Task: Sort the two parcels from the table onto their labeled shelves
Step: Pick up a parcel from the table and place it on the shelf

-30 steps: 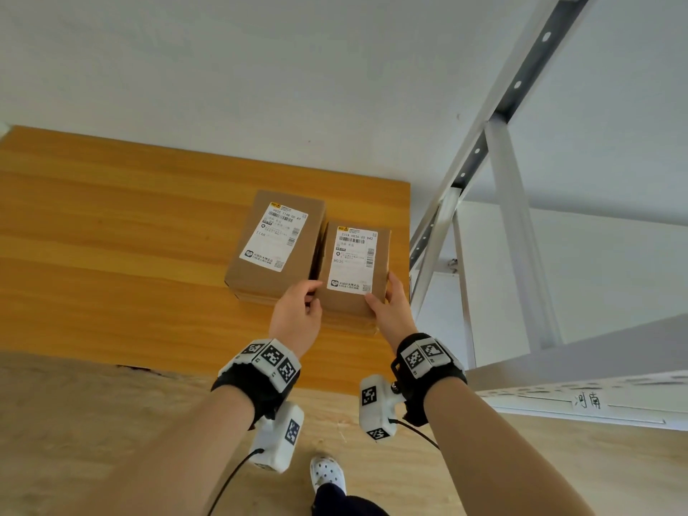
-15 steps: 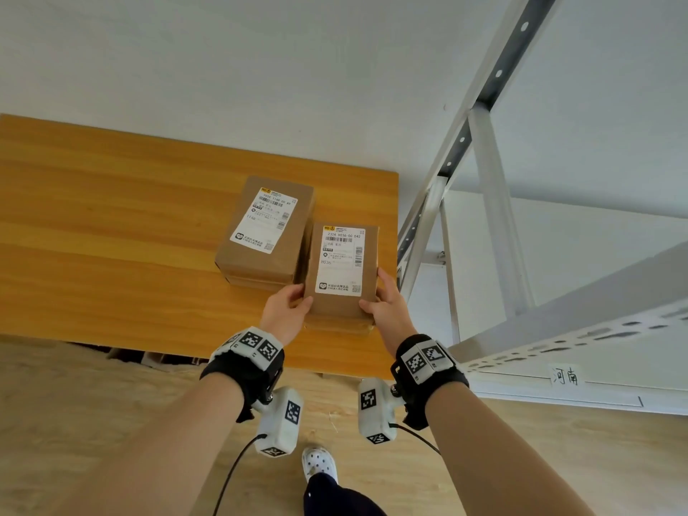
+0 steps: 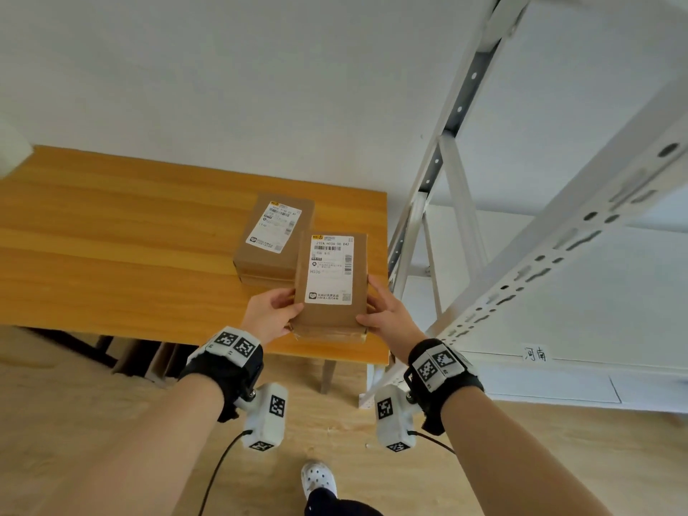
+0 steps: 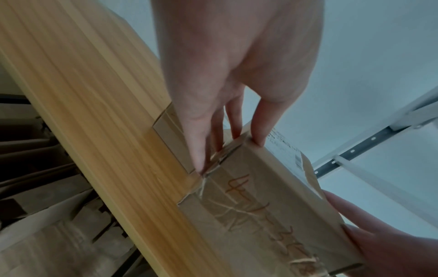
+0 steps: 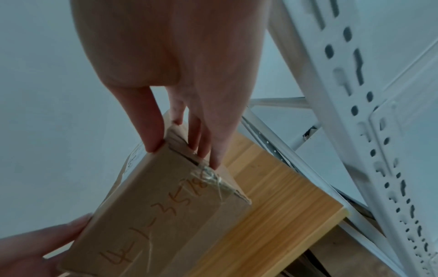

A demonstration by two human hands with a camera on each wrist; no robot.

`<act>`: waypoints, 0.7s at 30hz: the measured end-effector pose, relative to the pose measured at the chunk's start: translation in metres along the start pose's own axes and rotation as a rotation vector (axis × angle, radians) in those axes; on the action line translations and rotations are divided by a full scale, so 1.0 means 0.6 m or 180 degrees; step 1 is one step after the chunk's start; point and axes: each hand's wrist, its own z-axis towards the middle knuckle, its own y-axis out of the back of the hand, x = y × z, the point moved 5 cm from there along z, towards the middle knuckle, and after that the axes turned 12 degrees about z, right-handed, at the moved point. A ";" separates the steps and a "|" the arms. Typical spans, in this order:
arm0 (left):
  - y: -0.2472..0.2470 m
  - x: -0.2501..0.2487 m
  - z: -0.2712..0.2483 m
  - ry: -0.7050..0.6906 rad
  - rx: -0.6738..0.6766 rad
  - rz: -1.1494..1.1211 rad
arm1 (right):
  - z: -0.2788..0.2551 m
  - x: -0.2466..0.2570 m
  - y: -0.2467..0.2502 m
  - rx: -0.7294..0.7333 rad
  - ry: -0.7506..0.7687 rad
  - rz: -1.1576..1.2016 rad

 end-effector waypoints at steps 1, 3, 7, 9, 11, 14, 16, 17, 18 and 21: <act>0.005 -0.001 -0.015 -0.0051 0.0009 -0.0029 | -0.014 0.005 -0.005 0.0042 0.0053 -0.0034; 0.019 -0.006 -0.045 -0.0169 -0.0030 -0.0090 | -0.040 0.018 -0.017 0.0068 0.0150 -0.0123; 0.043 -0.020 -0.109 -0.0483 -0.0099 -0.0040 | -0.097 0.038 -0.042 0.0076 0.0339 -0.0229; 0.051 -0.027 -0.139 -0.0640 -0.0113 0.0000 | -0.119 0.046 -0.051 0.0082 0.0438 -0.0276; 0.063 -0.029 -0.179 -0.0764 -0.0148 0.0013 | -0.151 0.052 -0.065 0.0100 0.0541 -0.0320; 0.079 -0.029 -0.234 -0.0899 -0.0163 0.0006 | -0.199 0.059 -0.085 0.0114 0.0677 -0.0340; 0.088 -0.031 -0.267 -0.0995 -0.0139 0.0035 | -0.233 0.064 -0.095 0.0094 0.0771 -0.0343; 0.092 -0.032 -0.282 -0.1037 -0.0122 0.0042 | -0.250 0.067 -0.099 0.0087 0.0813 -0.0341; 0.095 -0.033 -0.297 -0.1074 -0.0104 0.0040 | -0.265 0.069 -0.102 0.0081 0.0857 -0.0341; 0.100 -0.040 -0.340 -0.1215 -0.0094 0.0054 | -0.307 0.080 -0.106 0.0079 0.0967 -0.0351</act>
